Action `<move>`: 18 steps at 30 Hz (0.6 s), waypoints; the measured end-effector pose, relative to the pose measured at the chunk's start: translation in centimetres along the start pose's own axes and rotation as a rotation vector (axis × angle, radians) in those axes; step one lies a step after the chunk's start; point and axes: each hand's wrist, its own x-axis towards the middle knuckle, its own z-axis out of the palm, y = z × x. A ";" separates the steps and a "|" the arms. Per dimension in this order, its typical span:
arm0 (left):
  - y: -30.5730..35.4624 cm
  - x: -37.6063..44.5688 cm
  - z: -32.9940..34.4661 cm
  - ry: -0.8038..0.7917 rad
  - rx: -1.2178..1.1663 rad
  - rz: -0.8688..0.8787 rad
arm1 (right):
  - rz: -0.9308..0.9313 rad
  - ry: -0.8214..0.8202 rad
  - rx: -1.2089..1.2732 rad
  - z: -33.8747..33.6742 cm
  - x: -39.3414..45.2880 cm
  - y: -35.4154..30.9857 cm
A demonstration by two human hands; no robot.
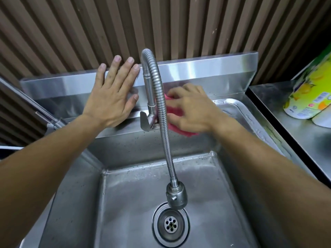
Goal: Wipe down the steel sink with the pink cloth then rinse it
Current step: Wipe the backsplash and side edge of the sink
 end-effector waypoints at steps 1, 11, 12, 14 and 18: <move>0.0 0.1 0.0 0.005 -0.006 0.000 | -0.028 -0.045 -0.034 0.4 -0.6 0.2; 0.1 -0.1 0.0 0.016 -0.046 0.002 | 0.632 0.081 -0.119 3.5 -1.3 -8.2; 0.3 -0.3 -0.1 0.018 -0.067 0.015 | 0.642 0.079 -0.114 3.3 -1.0 -8.4; 0.9 -1.5 0.1 -0.009 -0.119 0.086 | 0.571 0.079 -0.149 2.8 -1.4 -7.2; 1.7 -3.9 1.4 -0.069 -0.131 0.132 | 0.137 0.037 -0.209 3.8 -3.5 -3.7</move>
